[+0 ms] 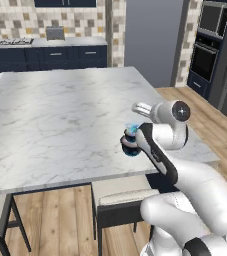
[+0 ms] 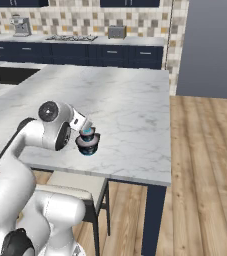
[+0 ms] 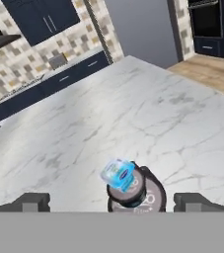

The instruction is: Stack the yogurt containers by placing the smaller containers on top of the larger containers.

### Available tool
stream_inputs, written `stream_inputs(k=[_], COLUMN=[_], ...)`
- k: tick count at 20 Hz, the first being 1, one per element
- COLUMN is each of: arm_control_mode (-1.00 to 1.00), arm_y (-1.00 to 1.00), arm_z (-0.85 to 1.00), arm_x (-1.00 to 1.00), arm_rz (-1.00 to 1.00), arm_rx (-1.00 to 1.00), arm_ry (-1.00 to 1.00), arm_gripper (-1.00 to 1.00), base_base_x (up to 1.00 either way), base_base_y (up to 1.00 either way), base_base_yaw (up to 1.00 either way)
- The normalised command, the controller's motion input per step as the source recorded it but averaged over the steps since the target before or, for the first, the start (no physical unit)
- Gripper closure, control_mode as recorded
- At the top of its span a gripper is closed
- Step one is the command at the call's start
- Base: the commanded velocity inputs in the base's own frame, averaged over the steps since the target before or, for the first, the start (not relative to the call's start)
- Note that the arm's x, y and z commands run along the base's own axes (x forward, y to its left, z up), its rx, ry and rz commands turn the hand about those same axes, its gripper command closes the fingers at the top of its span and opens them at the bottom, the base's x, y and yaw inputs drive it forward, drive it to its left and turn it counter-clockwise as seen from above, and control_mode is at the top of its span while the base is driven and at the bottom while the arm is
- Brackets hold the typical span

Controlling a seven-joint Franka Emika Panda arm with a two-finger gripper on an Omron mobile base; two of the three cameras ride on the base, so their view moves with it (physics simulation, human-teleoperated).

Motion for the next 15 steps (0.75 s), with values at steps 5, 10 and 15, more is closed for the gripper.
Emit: stream_inputs(k=[5, 10, 15], arm_control_mode=[-1.00, -1.00, -1.00], arm_y=[-0.02, -0.02, -0.02], arm_z=[0.66, 0.41, 0.31], arm_x=[-1.00, -1.00, -1.00], arm_rz=[-0.04, -0.03, 0.00], arm_rx=[0.00, 0.00, 0.00], arm_ry=[-0.05, -0.03, 0.01], arm_gripper=[-1.00, -1.00, -1.00], base_base_x=[0.00, 0.00, 0.00], base_base_y=[0.00, 0.00, 0.00], base_base_yaw=[0.00, 0.00, 0.00])
